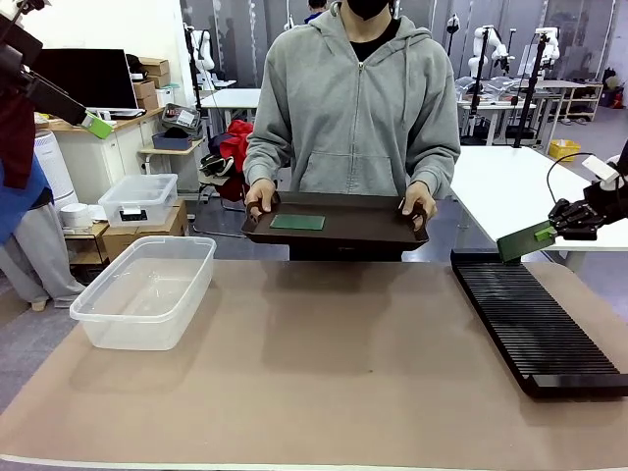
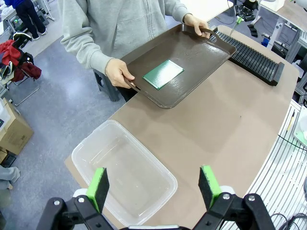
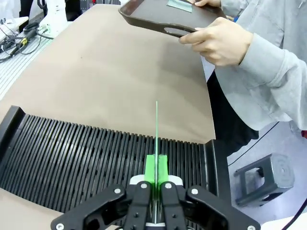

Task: Sort PCBs into racks and boxes based on the side picked up.
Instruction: If the short side of the Blank PCB is picked up, insert it into the PCB Rack ; if the long side is picked up, place it in the Organizing box.

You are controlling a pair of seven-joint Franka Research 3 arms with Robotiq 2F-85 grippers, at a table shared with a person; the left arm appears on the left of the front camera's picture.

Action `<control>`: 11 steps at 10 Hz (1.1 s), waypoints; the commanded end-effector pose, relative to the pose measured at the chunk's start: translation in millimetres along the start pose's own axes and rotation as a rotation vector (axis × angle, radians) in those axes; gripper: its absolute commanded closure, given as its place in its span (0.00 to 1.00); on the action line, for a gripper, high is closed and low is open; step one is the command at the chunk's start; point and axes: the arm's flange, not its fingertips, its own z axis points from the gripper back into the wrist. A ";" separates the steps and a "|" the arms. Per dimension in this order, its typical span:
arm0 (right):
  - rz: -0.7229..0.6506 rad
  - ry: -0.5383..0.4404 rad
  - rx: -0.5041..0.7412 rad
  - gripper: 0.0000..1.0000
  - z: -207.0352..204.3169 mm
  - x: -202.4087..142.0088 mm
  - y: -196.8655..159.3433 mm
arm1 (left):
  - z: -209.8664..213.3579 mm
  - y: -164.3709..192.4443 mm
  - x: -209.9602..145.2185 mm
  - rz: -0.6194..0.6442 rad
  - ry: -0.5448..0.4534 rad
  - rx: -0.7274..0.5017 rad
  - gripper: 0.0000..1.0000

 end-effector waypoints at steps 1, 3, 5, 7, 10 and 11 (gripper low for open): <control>0.047 0.019 0.011 0.97 -10.2 -11.3 -9.7 | -1.2 0.4 -1.7 -0.001 -0.010 -0.001 0.00; 0.069 0.012 0.027 0.97 -24.5 -17.5 -12.1 | -1.2 0.4 -1.7 -0.001 -0.010 -0.001 0.00; 0.074 0.001 0.044 0.97 -35.6 -21.7 -11.5 | -1.2 0.4 -1.7 -0.001 -0.010 -0.001 0.00; 0.074 0.007 0.065 0.97 -42.2 -25.2 -7.4 | -1.2 0.4 -1.7 -0.001 -0.010 -0.001 0.00; 0.075 0.008 0.080 0.97 -55.3 -29.4 -3.2 | -1.2 0.4 -1.7 -0.001 -0.010 -0.001 0.00; 0.074 0.011 0.084 0.97 -60.4 -30.9 -1.7 | -1.2 0.4 -1.7 -0.001 -0.010 -0.001 0.00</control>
